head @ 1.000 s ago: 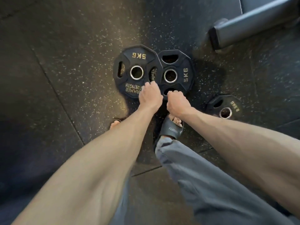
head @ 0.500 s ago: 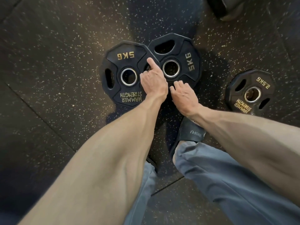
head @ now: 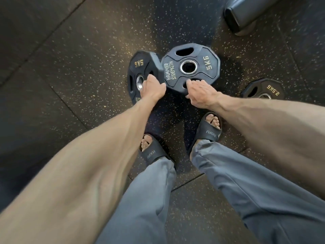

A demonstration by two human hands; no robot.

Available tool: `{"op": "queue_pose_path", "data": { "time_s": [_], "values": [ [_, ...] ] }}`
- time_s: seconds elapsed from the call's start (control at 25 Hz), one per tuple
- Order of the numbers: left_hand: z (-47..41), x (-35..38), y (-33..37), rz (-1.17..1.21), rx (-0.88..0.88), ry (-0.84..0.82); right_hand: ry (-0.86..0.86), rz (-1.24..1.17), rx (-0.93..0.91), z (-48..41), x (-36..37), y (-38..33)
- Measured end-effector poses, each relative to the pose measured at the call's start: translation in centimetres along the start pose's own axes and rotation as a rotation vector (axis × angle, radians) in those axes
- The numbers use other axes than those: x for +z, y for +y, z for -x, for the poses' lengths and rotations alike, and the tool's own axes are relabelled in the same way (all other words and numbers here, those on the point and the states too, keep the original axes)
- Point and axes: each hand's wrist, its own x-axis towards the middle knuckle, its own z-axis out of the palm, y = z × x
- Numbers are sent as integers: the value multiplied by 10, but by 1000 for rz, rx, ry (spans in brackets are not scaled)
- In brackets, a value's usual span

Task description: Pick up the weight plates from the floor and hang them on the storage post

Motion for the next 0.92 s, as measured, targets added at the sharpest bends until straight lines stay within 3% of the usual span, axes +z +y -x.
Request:
{"op": "queue_pose_path", "data": {
  "time_s": [0.12,0.24,0.44,0.68,0.92],
  "values": [
    [-2,-43,-19,54,-143,55,79,30,74,-12,-57,-18],
    [9,-68,-42,129,-251,172,140,-130,227,-19,-100,-37],
    [95,-112,4,107,-184,139,234,-369,475,59,-158,-79],
    [260,-180,48,199,-144,66,257,-658,776,228,-257,-130],
    [408,-245,92,219,95,85,404,-926,906,381,-329,-177]
  ]
}}
